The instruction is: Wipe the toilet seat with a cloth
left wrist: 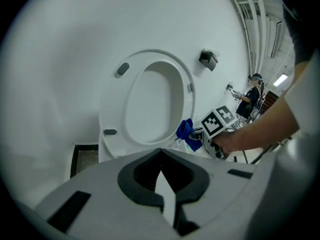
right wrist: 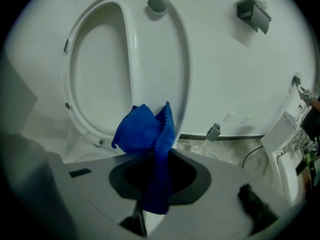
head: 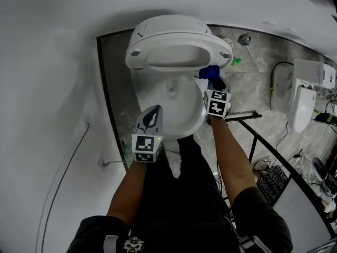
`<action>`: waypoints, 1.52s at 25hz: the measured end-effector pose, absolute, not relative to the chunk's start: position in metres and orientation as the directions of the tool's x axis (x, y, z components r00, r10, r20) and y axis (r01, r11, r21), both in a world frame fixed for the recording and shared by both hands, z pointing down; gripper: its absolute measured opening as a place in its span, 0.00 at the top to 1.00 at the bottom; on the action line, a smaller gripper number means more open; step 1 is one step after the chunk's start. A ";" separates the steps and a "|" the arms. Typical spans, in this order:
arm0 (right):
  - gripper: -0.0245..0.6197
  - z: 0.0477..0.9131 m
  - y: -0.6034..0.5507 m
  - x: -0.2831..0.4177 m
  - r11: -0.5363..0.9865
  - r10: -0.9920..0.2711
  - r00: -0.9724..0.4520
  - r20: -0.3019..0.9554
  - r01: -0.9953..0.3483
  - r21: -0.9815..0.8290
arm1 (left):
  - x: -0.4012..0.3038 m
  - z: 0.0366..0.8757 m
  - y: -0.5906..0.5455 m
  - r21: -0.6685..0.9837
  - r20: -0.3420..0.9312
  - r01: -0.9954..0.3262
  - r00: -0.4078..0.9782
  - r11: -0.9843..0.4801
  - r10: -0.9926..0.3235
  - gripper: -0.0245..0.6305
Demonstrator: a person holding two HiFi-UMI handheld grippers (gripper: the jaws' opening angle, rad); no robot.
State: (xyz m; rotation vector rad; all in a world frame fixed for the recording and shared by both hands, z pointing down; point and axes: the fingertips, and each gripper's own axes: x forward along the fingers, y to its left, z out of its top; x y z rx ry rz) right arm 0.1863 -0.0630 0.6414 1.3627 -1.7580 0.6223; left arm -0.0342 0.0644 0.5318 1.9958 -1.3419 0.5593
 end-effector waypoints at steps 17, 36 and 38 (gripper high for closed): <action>0.85 0.727 -0.037 0.109 0.395 -0.395 -0.136 0.908 -0.918 0.034 | -0.109 0.552 0.063 0.261 0.685 -0.948 0.313 -0.179 -0.658 0.95; 0.85 0.716 -0.020 -0.040 0.593 -0.357 -0.320 0.878 -0.804 -0.052 | -0.155 0.571 0.082 0.250 0.734 -0.960 0.275 -0.130 -0.621 0.95; 0.85 0.710 -0.020 -0.052 0.599 -0.355 -0.340 0.871 -0.798 -0.067 | -0.156 0.572 0.084 0.249 0.740 -0.959 0.276 -0.133 -0.614 0.95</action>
